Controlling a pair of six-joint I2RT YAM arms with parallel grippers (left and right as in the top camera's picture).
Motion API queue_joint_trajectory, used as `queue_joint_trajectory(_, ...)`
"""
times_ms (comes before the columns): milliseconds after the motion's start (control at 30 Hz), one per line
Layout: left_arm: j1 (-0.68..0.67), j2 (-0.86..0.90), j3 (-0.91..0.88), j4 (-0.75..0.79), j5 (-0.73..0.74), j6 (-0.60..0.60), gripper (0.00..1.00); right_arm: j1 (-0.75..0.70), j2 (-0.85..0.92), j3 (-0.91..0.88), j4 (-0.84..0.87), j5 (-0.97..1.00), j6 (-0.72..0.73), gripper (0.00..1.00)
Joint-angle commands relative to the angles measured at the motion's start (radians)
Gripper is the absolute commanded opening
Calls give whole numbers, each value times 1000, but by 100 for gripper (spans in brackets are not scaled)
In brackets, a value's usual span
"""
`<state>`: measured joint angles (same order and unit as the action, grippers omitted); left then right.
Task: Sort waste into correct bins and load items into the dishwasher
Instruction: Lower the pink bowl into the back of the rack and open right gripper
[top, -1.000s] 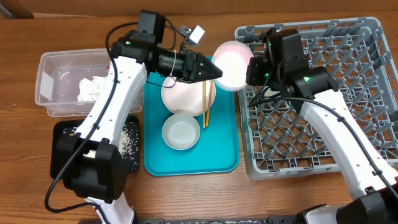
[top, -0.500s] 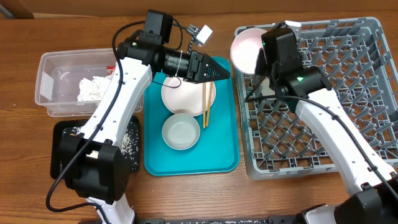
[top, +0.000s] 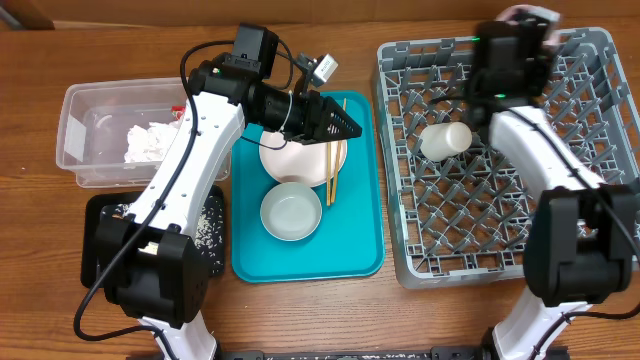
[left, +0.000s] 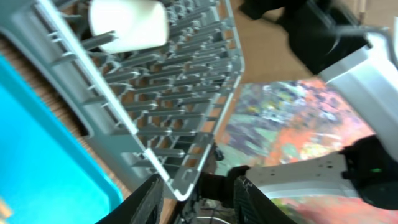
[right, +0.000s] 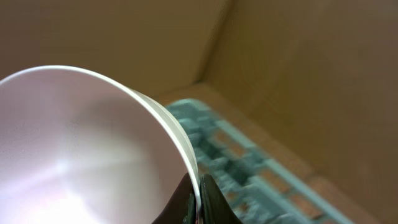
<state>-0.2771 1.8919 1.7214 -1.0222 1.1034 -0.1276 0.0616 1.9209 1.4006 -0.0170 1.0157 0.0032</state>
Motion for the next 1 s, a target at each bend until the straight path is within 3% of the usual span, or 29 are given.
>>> queue_joint_trajectory(0,2,-23,18,-9,-112,16,39,-92,-2,13,15,10,-85,4)
queue_joint_trajectory(200,2,-23,18,-10,-153,16,40,-148,13,13,-68,-159,-82,4)
queue_joint_trajectory(567,2,-23,18,-10,-180,16,40,-136,31,13,-91,-91,-87,4)
queue_joint_trajectory(833,2,-23,18,-14,-180,16,40,-129,41,13,-78,-84,-244,4)
queue_joint_trajectory(967,2,-23,18,-15,-180,16,40,-126,61,13,-82,-74,-244,4)
